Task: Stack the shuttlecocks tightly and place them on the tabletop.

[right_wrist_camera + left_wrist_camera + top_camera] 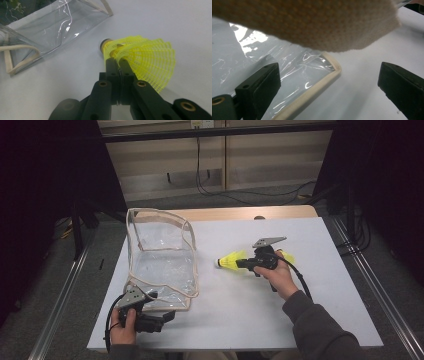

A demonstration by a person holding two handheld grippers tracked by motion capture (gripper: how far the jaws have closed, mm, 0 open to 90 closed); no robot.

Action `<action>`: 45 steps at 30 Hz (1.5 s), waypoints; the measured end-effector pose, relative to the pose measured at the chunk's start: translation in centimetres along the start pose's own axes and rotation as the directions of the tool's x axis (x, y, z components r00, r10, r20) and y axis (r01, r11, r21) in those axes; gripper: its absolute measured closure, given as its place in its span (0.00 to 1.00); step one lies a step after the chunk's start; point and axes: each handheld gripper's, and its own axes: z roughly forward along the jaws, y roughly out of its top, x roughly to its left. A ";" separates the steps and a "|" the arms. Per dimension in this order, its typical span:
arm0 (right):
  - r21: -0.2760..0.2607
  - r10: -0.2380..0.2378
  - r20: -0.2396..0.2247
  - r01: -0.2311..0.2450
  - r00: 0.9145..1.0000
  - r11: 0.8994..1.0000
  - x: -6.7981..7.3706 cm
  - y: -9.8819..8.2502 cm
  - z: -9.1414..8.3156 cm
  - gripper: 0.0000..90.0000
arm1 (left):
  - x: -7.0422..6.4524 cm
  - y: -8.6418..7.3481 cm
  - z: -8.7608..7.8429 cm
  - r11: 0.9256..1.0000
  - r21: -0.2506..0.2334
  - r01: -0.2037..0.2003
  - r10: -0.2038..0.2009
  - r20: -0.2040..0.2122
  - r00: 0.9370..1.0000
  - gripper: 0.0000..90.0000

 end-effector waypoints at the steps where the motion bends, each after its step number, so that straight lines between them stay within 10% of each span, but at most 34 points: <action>1: 0.002 -0.002 0.000 0.002 1.000 1.000 0.0 0.0 0.0 0.99 | 0.0 0.0 0.0 1.000 0.000 0.000 0.000 0.000 1.000 0.05; 45: 0.029 0.005 0.037 -0.006 0.999 1.000 -0.1 -0.3 0.2 0.81 | 0.0 0.0 0.0 1.000 0.000 0.000 0.000 -0.001 1.000 0.05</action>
